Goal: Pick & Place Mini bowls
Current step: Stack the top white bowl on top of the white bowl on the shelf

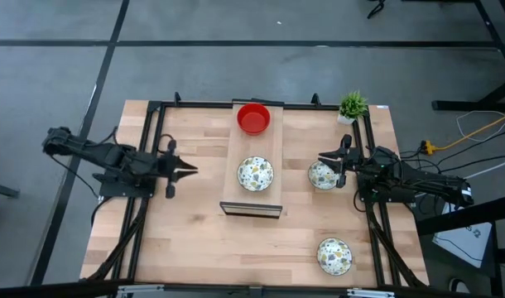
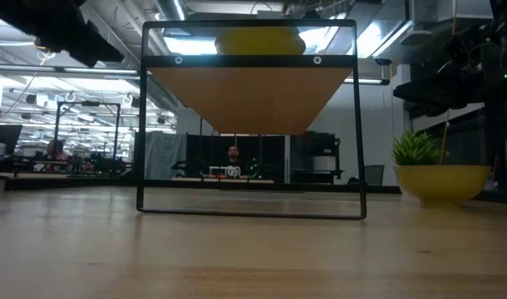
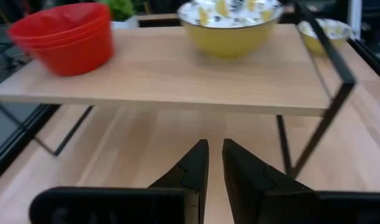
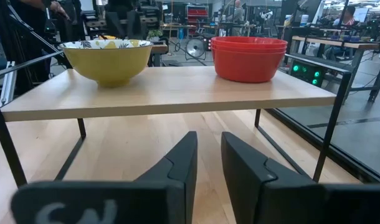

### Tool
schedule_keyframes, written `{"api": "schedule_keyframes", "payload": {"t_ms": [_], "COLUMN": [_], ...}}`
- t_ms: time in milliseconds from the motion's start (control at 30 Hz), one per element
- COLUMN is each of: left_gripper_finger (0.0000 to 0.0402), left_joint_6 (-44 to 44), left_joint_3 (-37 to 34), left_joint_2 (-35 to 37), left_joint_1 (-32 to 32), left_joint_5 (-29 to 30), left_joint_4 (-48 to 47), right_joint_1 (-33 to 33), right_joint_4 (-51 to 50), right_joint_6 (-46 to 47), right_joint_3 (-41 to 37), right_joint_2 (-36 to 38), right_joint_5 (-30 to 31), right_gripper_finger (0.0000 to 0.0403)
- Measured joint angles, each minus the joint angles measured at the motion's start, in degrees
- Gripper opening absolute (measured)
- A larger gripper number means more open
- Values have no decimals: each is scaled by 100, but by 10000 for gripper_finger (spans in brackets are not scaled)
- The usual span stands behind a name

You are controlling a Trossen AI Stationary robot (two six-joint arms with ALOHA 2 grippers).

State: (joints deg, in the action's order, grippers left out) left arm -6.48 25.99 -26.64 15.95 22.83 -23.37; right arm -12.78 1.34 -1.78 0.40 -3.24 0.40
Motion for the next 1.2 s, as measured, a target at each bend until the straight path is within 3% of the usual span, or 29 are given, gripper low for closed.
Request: {"api": "schedule_keyframes", "payload": {"t_ms": [367,533,700,1067,1200], "left_gripper_finger": [43,43,43,43,43], "left_joint_6": [5,132,169,125,-13], "left_joint_3": [-1127,-1755,-2241,-2318,-2550], "left_joint_2": [663,707,709,704,715], "left_joint_1": [-794,-1180,-1700,-2835,-2964], "left_joint_5": [522,39,-843,-1940,-1906], "left_joint_4": [878,1875,2834,2865,2919], "right_joint_1": [0,-1,0,0,1], "right_joint_4": [-1,0,0,0,0], "right_joint_6": [0,0,0,0,0], "right_joint_3": [-1,-1,-1,-1,-1], "right_joint_2": [0,-1,1,1,1], "right_joint_5": [0,2,0,1,2], "right_gripper_finger": [75,75,75,75,75]}}
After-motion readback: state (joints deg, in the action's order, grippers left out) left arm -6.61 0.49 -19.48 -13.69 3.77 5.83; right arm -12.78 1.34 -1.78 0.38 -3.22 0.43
